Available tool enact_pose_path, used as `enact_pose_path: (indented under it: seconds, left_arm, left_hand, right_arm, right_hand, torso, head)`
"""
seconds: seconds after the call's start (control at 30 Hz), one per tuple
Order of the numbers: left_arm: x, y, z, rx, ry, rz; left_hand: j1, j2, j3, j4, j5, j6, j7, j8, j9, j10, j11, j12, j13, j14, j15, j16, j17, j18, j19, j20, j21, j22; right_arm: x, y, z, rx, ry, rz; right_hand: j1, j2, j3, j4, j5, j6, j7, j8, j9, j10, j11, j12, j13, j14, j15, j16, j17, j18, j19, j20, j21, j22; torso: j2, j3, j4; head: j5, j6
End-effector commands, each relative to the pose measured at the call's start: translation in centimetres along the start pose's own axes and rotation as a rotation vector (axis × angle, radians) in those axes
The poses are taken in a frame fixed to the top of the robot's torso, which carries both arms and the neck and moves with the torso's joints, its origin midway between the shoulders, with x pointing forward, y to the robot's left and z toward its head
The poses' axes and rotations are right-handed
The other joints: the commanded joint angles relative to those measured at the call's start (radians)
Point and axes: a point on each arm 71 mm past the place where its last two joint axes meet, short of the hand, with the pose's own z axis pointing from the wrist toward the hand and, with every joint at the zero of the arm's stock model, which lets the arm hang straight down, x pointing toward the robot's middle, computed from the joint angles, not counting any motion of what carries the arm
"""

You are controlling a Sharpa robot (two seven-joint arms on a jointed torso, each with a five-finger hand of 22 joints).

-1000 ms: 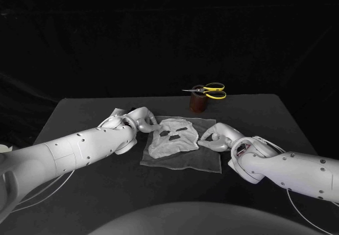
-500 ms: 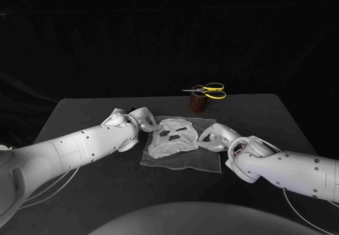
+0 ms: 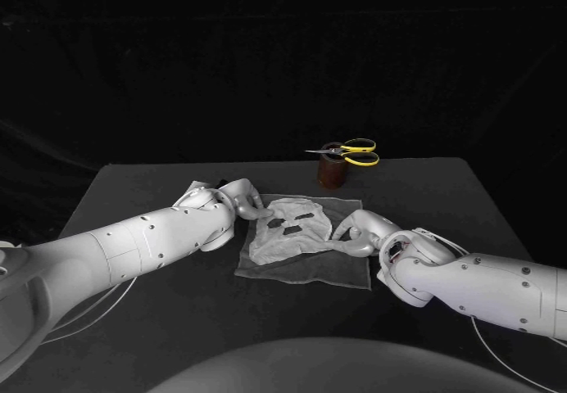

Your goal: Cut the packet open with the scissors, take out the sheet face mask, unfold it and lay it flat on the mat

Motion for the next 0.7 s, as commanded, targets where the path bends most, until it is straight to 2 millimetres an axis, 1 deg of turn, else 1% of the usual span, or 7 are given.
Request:
enact_pose_path:
  seconds: [0.03,0.23,0.47,0.6,0.7]
  left_arm:
    - [0.8,-0.2,0.0,-0.011,0.047,0.021]
    - [0.9,-0.4,0.1,-0.014,0.048,0.030]
    - [1.0,-0.7,0.3,-0.017,0.052,0.046]
    - [1.1,-1.0,0.4,-0.015,0.054,0.062]
    - [1.3,-1.3,0.5,-0.008,0.055,0.073]
  left_hand:
    - [0.011,0.001,-0.007,0.000,-0.004,-0.004,-0.004,0.003,0.000,0.011,0.002,0.006,0.008,0.086,-0.008,0.003,0.198,-0.017,0.007,0.002,0.002,0.009]
    - [0.028,0.005,-0.011,-0.003,-0.004,-0.005,-0.005,0.006,0.004,0.015,0.000,0.009,0.014,0.087,-0.010,0.003,0.200,-0.017,0.006,0.001,0.002,0.008]
    - [0.079,0.019,0.002,-0.022,-0.004,-0.003,-0.010,0.011,0.011,0.022,-0.004,0.011,0.027,0.088,-0.014,0.005,0.205,-0.018,0.010,-0.003,0.006,0.014]
    - [0.105,0.019,0.013,-0.037,-0.004,0.002,-0.013,0.013,0.014,0.031,-0.007,0.016,0.042,0.090,-0.016,0.006,0.211,-0.020,0.014,-0.005,0.011,0.020]
    - [0.124,0.022,0.025,-0.048,-0.004,0.012,-0.017,0.015,0.016,0.045,-0.011,0.023,0.063,0.091,-0.019,0.007,0.213,-0.021,0.018,-0.007,0.015,0.026]
  right_arm:
    - [0.4,0.1,-0.1,0.001,0.022,-0.019]
    - [0.5,0.0,0.0,0.003,0.027,-0.020]
    - [0.7,0.0,0.1,0.009,0.037,-0.026]
    - [0.9,0.0,0.1,0.011,0.044,-0.030]
    - [1.0,0.0,0.1,0.011,0.049,-0.035]
  right_hand:
    - [0.003,-0.010,-0.008,0.002,0.003,0.006,-0.003,0.004,0.001,0.050,-0.006,0.000,0.141,0.100,-0.024,-0.002,0.181,0.000,-0.005,0.003,-0.005,0.126]
    - [0.013,-0.006,-0.015,0.008,0.004,0.012,-0.006,0.010,0.002,0.049,-0.008,-0.002,0.139,0.100,-0.026,-0.003,0.180,0.001,-0.006,0.003,-0.007,0.126]
    - [0.041,0.004,-0.020,0.010,0.004,0.018,-0.008,0.017,0.003,0.049,-0.011,-0.001,0.140,0.099,-0.028,-0.004,0.179,0.001,-0.007,0.001,-0.009,0.126]
    - [0.067,0.010,-0.021,0.008,0.004,0.023,-0.012,0.025,0.005,0.049,-0.014,-0.001,0.140,0.099,-0.030,-0.004,0.179,0.001,-0.007,-0.001,-0.009,0.128]
    - [0.101,0.020,-0.016,-0.002,0.001,0.033,-0.018,0.036,0.007,0.050,-0.019,0.001,0.142,0.100,-0.034,-0.003,0.180,0.001,-0.006,-0.003,-0.008,0.129]
  torso:
    - [0.000,0.0000,-0.0013]
    - [0.000,0.0000,0.0000]
    - [0.001,0.0004,-0.0001]
    - [0.001,0.0007,-0.0002]
    - [0.000,0.0002,-0.0009]
  head:
    - [0.000,0.000]
    - [-0.003,0.000]
    - [-0.004,0.000]
    - [-0.004,0.000]
    - [-0.003,0.000]
